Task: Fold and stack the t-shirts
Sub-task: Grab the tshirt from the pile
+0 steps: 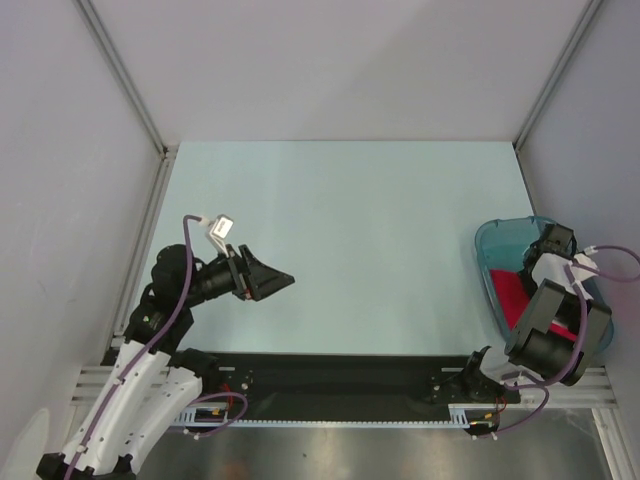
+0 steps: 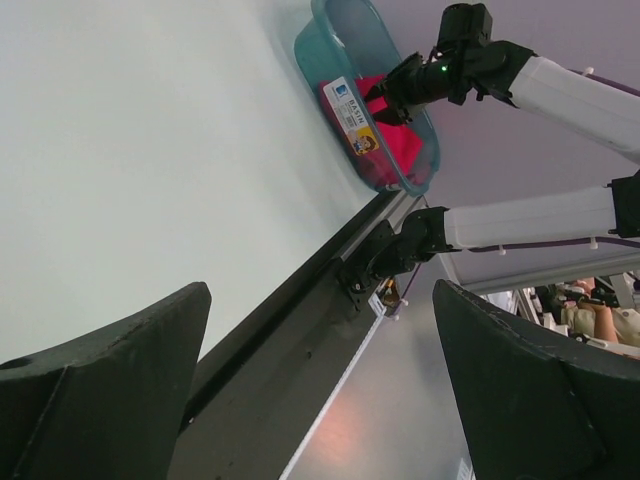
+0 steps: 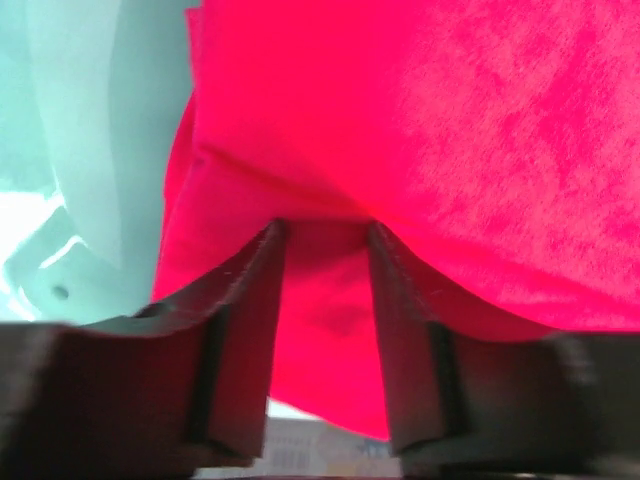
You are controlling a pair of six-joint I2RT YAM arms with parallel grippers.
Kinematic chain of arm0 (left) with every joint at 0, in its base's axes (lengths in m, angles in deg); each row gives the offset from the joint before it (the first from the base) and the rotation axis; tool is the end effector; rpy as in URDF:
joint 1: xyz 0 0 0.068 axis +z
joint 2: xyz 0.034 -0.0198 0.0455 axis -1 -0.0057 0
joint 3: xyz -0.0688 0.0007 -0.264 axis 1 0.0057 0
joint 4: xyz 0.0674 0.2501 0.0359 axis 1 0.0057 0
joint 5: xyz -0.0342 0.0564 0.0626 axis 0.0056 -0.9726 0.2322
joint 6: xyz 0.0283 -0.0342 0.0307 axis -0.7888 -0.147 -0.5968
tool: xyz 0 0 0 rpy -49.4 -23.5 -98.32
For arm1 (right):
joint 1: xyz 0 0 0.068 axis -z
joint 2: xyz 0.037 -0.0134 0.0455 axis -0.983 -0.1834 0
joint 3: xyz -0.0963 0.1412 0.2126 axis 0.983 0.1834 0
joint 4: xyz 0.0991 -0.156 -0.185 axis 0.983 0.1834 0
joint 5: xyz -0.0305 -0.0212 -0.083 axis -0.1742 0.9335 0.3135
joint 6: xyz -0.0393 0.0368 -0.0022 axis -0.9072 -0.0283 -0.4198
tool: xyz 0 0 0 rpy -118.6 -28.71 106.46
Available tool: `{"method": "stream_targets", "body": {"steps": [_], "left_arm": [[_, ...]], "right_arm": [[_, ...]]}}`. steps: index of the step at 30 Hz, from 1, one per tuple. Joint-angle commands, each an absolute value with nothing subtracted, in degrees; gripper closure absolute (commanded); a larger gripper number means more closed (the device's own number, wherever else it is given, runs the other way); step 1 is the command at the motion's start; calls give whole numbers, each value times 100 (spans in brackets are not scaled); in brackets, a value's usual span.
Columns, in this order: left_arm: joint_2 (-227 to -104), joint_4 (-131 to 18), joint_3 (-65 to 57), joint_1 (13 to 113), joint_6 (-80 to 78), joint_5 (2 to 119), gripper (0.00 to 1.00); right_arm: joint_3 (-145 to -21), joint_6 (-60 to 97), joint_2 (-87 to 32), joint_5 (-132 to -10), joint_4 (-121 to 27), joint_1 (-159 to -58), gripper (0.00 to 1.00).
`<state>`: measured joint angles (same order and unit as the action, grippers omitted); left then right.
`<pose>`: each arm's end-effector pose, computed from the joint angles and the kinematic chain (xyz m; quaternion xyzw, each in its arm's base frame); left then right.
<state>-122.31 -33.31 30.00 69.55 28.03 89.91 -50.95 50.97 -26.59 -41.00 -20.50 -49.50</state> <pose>0.1180 -0.0664 0.3123 0.0559 0.7766 -0.5129 0.3616 0.2146 -0.1394 0.1804 0.5788 0.7598 -0.1731 0.2403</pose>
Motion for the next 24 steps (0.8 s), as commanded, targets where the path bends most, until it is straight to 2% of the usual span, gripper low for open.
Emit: {"method": "stream_targets", "body": {"steps": [1, 3, 5, 9, 10, 14, 17, 20, 23, 24], "left_arm": [[-12192, -3353, 2893, 6946, 2947, 9030, 0], [-12166, -3336, 2919, 6946, 2991, 9030, 0], [-12113, -3292, 2928, 6946, 3026, 8986, 0], [-12034, -3274, 2928, 6946, 3088, 8942, 0], [-12025, -3265, 2919, 6946, 3096, 8933, 0], [-12025, -3204, 2840, 6946, 3105, 8933, 0], [-12060, -3213, 2796, 6946, 3097, 8880, 0], [-12253, -3186, 2665, 6946, 3018, 8889, 0], [-12456, -3134, 2471, 6946, 2947, 8968, 0], [-12482, -3125, 2436, 6946, 2921, 8951, 0]], "right_arm": [[-4876, 5209, -2720, -4020, -2537, -4849, 61], [-4823, 5183, -2685, -4012, -2608, -4823, 78], [-4735, 5174, -2615, -4029, -2695, -4823, 89], [-4708, 5113, -2658, -4100, -2784, -4814, 93], [-4717, 5104, -2667, -4109, -2775, -4814, 100], [-4944, 5121, -2177, -3942, -2372, -4875, 100], [-5392, 5130, -1369, -3670, -1820, -5190, 100], [-6296, 5095, -709, -3187, -1431, -5621, 100], [-7728, 4867, -497, -2520, -1097, -6359, 100], [-8053, 4640, -444, -2266, -1113, -6892, 100]]}}
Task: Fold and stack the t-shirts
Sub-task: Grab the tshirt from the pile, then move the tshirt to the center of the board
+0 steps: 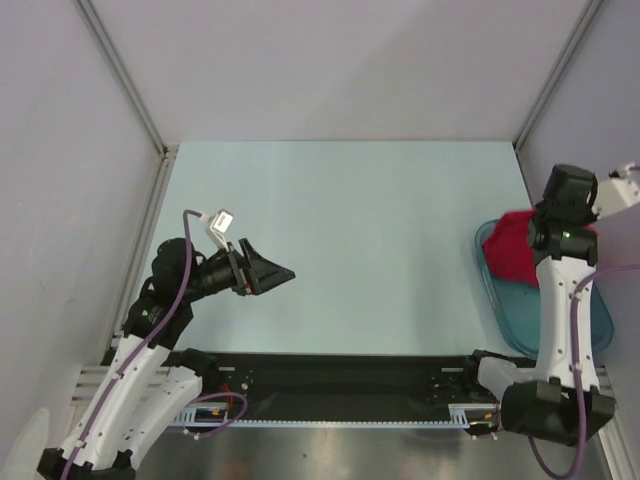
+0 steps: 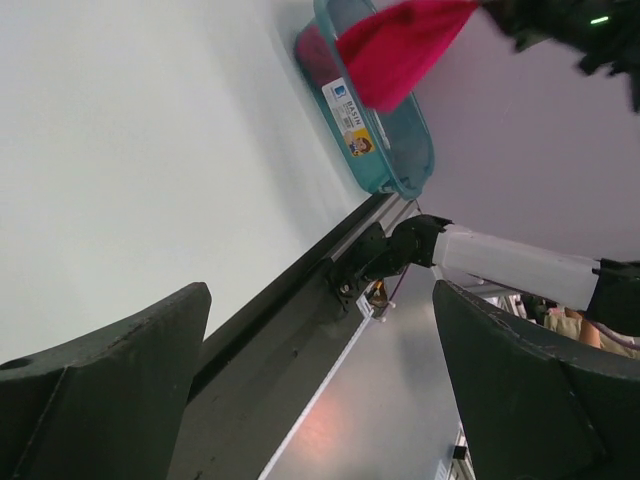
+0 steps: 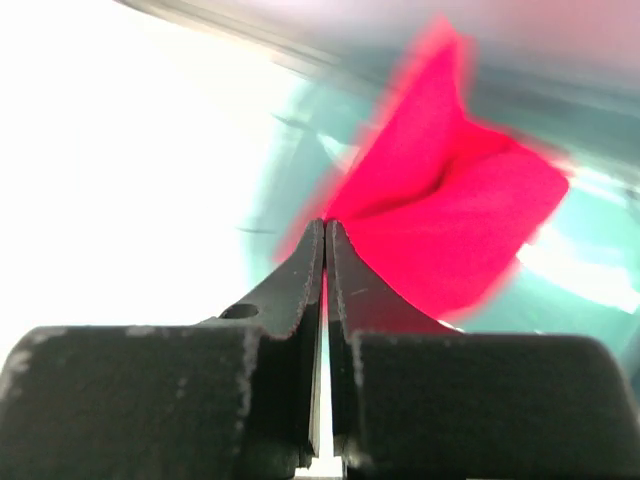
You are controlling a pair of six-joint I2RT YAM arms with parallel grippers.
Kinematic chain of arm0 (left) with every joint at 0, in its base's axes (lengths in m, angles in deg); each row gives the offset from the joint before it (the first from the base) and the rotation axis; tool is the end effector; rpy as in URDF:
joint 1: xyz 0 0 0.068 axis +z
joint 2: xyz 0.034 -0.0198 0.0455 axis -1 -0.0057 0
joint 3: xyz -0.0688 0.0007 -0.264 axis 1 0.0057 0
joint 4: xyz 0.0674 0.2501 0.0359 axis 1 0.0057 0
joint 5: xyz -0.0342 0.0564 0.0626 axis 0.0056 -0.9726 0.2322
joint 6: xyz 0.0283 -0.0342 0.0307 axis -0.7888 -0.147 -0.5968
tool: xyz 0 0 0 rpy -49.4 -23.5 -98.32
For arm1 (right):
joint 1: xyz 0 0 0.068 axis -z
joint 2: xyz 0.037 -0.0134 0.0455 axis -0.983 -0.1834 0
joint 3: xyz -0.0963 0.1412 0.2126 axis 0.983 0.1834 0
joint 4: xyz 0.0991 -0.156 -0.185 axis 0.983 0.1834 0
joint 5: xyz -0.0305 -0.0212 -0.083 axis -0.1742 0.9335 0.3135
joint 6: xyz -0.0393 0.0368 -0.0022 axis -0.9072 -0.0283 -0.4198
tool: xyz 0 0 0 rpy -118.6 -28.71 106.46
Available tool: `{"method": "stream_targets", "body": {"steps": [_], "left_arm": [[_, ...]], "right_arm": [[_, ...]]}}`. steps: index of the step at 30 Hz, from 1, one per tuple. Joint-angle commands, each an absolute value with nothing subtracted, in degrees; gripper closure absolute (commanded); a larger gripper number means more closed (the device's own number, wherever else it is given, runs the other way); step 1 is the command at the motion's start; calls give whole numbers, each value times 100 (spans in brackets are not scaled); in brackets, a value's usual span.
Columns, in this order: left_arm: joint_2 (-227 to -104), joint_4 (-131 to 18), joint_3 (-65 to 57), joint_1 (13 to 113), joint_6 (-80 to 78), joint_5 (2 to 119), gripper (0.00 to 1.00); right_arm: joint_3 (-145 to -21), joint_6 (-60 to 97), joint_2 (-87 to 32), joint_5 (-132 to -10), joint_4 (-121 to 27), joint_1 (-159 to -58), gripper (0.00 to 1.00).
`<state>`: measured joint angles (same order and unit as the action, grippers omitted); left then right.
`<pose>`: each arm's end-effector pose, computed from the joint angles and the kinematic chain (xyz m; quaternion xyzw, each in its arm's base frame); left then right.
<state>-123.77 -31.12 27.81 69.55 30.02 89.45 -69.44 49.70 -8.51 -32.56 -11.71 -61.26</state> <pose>0.1200 -0.0669 0.3184 0.0353 0.7844 -0.5139 0.3454 0.2096 -0.0881 0.3461 0.5114 0.6983 -0.1601 0.4746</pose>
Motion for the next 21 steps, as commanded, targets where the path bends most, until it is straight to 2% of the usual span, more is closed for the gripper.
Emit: {"method": "stream_targets", "body": {"steps": [1, 5, 8, 13, 14, 15, 16, 17, 18, 19, 21], "left_arm": [[-12500, -3073, 2349, 6946, 2860, 8916, 0], [-12526, -2975, 2172, 6946, 2798, 8687, 0], [-12517, -2940, 2084, 6946, 2763, 8538, 0], [-12517, -2520, 1699, 6946, 2579, 7854, 0], [-12491, -2414, 1610, 6946, 2543, 7695, 0], [-12404, -2326, 1531, 6955, 2508, 7528, 0], [-12360, -2099, 1374, 6946, 2412, 7344, 0], [-12316, -2018, 1311, 6946, 2359, 7003, 0], [-12298, -1956, 1276, 6955, 2306, 6895, 0], [-12315, -1895, 1258, 6946, 2227, 6789, 0], [-12472, -1781, 1223, 6946, 2139, 6648, 0]], "right_arm": [[-8648, 4481, -400, -2098, -1183, -7193, 100], [-9959, 3778, -461, -1525, -1465, -8986, 100], [-10550, 3592, -584, -1919, -1370, -9962, 100], [-10422, 3742, -550, -3420, -1359, -11307, 100], [-10003, 3733, -471, -3867, -1386, -11588, 100], [-9642, 3802, -392, -4898, -1421, -11651, 100], [-9291, 3855, -208, -5465, -1517, -11687, 78], [-8930, 3995, -146, -5984, -1579, -11696, 63], [-8144, 4031, -102, -6912, -1614, -11679, 56], [-7910, 4058, -153, -7086, -1319, -11626, 47], [-7470, 4049, -215, -7097, -940, -11451, 36]]}}
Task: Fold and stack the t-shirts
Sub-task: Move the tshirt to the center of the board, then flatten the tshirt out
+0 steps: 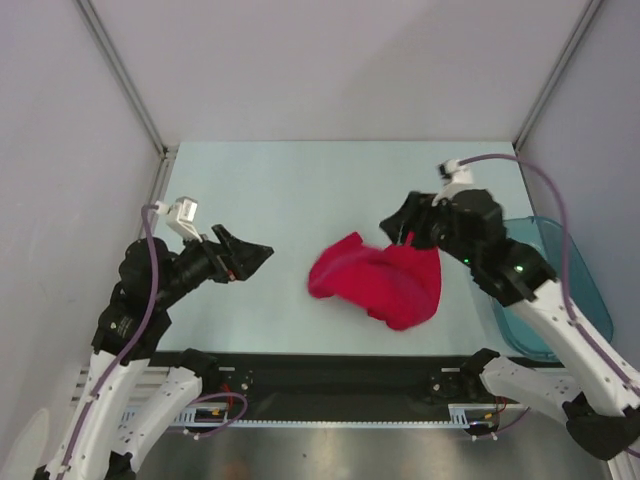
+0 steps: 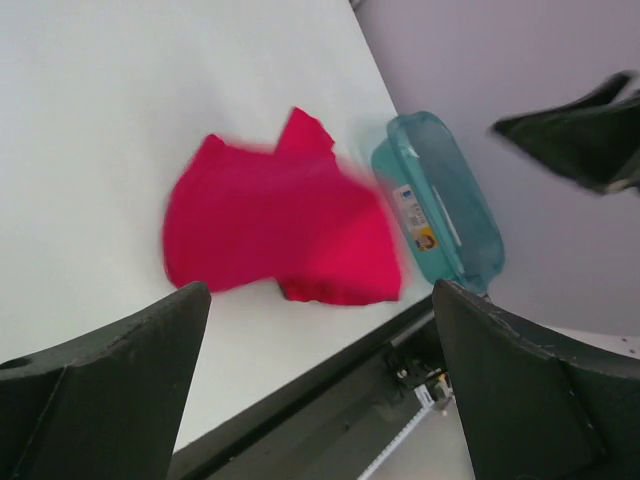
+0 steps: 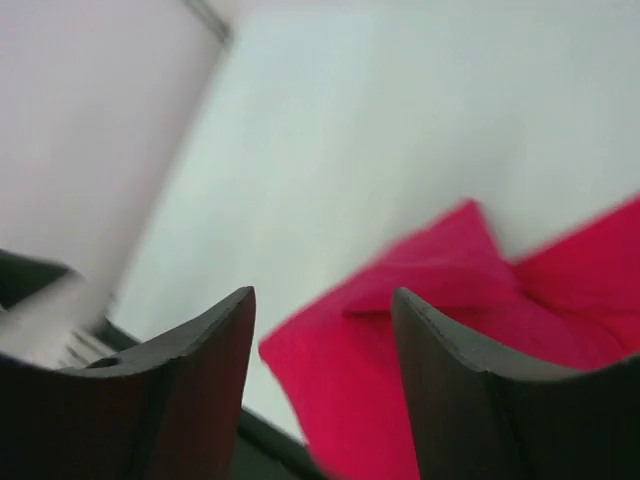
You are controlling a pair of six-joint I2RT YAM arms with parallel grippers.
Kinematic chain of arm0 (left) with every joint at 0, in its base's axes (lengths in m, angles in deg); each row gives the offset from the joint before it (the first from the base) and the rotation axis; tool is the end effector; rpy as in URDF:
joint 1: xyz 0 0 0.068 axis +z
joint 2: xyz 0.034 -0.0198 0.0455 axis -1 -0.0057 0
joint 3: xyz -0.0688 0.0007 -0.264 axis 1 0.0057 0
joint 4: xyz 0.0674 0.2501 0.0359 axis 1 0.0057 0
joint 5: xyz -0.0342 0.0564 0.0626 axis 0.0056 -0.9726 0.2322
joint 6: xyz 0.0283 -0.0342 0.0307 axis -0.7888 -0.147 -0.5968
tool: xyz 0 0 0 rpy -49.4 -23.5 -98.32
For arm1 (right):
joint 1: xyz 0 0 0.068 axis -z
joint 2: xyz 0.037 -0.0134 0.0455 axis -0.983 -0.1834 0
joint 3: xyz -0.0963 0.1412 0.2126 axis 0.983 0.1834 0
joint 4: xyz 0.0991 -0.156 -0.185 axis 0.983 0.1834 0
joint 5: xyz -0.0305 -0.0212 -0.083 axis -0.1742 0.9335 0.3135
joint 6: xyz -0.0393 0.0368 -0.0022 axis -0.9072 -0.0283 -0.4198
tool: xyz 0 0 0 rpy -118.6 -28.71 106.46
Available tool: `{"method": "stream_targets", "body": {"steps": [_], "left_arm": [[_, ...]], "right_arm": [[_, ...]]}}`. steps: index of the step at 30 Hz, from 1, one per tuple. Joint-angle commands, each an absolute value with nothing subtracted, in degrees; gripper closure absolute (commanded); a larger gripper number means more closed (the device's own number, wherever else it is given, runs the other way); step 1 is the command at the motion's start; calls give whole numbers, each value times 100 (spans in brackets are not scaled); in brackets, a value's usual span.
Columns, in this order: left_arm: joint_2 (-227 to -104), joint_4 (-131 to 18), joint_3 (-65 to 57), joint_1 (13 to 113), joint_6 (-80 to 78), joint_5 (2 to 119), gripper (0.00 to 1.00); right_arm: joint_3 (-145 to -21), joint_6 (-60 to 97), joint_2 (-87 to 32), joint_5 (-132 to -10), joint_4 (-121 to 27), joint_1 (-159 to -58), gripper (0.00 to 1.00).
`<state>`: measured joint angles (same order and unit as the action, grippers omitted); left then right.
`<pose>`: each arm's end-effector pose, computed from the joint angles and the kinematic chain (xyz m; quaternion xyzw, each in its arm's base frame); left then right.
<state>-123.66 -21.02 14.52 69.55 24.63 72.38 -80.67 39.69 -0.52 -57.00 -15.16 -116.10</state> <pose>0.1040 -0.0512 0.3749 -0.0105 0.7819 -0.4144 0.4656 0.1497 0.1063 0.4403 -0.0228 0.7816 0.2933 0.5501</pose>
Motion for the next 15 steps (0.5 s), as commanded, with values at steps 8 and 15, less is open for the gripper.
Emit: {"method": "stream_targets", "body": {"steps": [8, 15], "left_arm": [[-14692, -2236, 1391, 6254, 1664, 6571, 21], [-17075, -2904, 432, 4889, 1331, 5224, 16]], "right_arm": [[-5597, 4286, -100, -6894, -982, -10186, 34], [-5313, 3892, -1153, -7291, -1887, -8717, 39]]}}
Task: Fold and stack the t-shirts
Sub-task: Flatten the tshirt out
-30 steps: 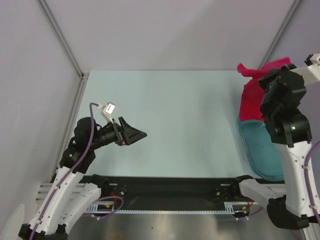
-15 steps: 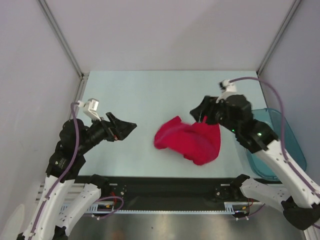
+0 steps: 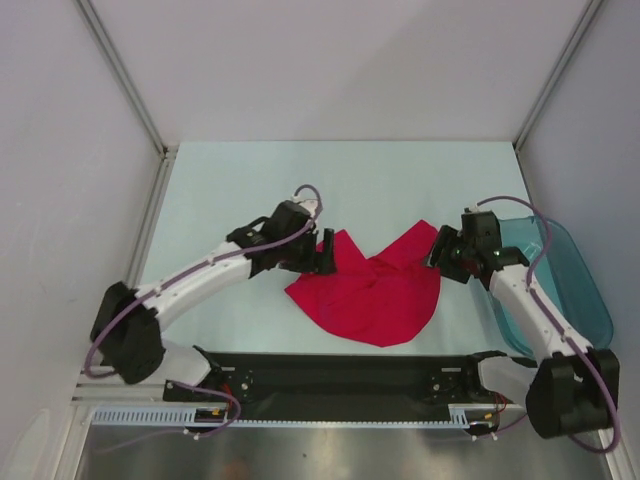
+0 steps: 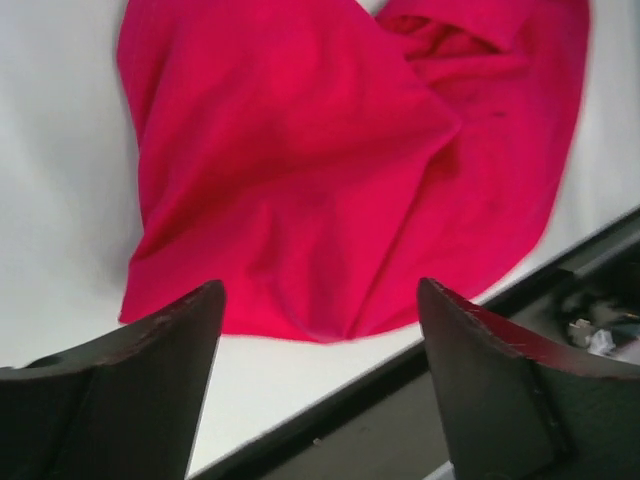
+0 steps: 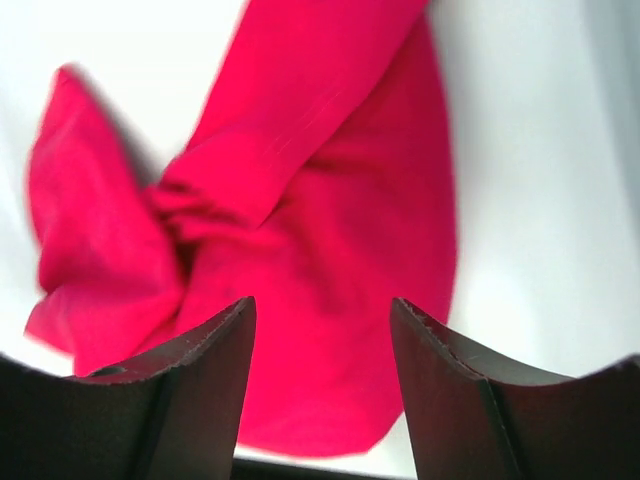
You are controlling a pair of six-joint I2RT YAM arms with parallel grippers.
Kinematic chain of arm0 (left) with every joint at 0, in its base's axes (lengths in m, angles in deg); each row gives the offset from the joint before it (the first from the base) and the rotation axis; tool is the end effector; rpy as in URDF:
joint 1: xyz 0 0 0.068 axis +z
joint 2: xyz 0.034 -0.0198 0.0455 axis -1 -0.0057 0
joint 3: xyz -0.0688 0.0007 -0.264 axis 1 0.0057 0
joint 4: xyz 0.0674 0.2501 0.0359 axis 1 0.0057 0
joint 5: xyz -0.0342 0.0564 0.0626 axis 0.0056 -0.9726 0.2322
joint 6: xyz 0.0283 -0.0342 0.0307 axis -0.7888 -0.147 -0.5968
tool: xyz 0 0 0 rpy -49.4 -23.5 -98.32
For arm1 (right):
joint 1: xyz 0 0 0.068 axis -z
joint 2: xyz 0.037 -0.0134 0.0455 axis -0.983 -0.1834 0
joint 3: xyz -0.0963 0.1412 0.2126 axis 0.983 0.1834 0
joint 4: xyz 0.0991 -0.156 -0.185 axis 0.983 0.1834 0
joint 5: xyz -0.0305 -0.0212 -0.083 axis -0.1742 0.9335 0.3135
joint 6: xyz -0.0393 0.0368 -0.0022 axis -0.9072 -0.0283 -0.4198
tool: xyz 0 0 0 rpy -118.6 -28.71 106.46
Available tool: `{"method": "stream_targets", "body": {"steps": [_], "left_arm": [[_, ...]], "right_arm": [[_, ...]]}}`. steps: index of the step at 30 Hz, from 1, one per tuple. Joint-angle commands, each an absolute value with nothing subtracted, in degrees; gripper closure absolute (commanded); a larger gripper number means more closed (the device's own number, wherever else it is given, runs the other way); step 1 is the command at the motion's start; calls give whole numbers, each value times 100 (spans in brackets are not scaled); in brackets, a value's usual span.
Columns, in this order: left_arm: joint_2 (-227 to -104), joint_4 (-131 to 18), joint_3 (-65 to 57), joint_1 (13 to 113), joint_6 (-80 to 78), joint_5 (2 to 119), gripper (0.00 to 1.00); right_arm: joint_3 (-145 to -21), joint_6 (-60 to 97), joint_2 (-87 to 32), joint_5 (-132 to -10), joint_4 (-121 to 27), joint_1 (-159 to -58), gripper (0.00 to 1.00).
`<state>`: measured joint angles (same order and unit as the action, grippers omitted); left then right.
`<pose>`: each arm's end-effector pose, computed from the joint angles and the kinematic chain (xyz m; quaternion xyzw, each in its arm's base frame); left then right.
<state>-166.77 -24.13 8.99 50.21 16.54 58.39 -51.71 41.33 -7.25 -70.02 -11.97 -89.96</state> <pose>0.2177 -0.1843 0.2718 0.1002 0.9277 -0.2436 0.2647 0.2069 0.0424 0.2462 0.1386 0.9336 0.1604 0.2889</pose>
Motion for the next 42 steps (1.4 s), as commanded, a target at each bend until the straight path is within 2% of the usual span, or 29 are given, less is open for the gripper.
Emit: {"method": "stream_targets", "body": {"steps": [1, 3, 7, 11, 15, 20, 26, 33, 34, 37, 38, 40, 42], "left_arm": [[-17331, -3018, 232, 4880, 1252, 5015, 11], [-18163, -2862, -190, 4889, 1024, 4689, 6], [-19386, -2388, -1445, 4880, 891, 4135, 7], [-20390, -2229, -2370, 4889, 855, 3985, 13], [-21349, -1746, -3582, 4889, 882, 3669, 20], [-21965, -1648, -4234, 4898, 943, 3730, 21], [-22361, -1516, -4358, 4889, 1031, 3738, 30], [-22528, -1525, -4323, 4898, 1110, 3994, 66], [-22493, -1516, -4323, 4898, 1084, 3967, 75], [-22397, -1516, -4323, 4950, 1014, 3906, 94], [-22283, -1508, -4306, 4977, 1005, 3906, 100], [-22125, -1499, -4279, 5073, 996, 3879, 100], [-21896, -1490, -4270, 5187, 970, 3897, 100]], "right_arm": [[-5419, 3847, -1356, -7238, -2000, -8656, 38], [-5770, 3751, -1699, -7185, -2115, -8585, 37], [-6464, 3549, -2787, -6729, -2247, -8558, 35], [-7071, 3180, -3631, -6046, -2195, -8488, 34], [-7458, 3091, -4284, -5937, -2238, -8339, 35], [-7574, 3266, -4583, -5762, -2177, -8374, 39], [-7398, 3337, -4504, -5559, -2177, -8356, 39], [-7292, 3732, -4653, -5875, -2195, -8303, 41], [-7275, 3767, -4689, -5919, -2230, -8295, 41], [-7257, 3969, -4882, -6200, -2309, -8260, 41], [-7248, 3987, -4969, -6270, -2326, -8251, 44], [-7239, 4040, -5031, -6271, -2406, -8242, 52], [-7231, 4067, -5076, -6192, -2414, -8242, 52]]}}
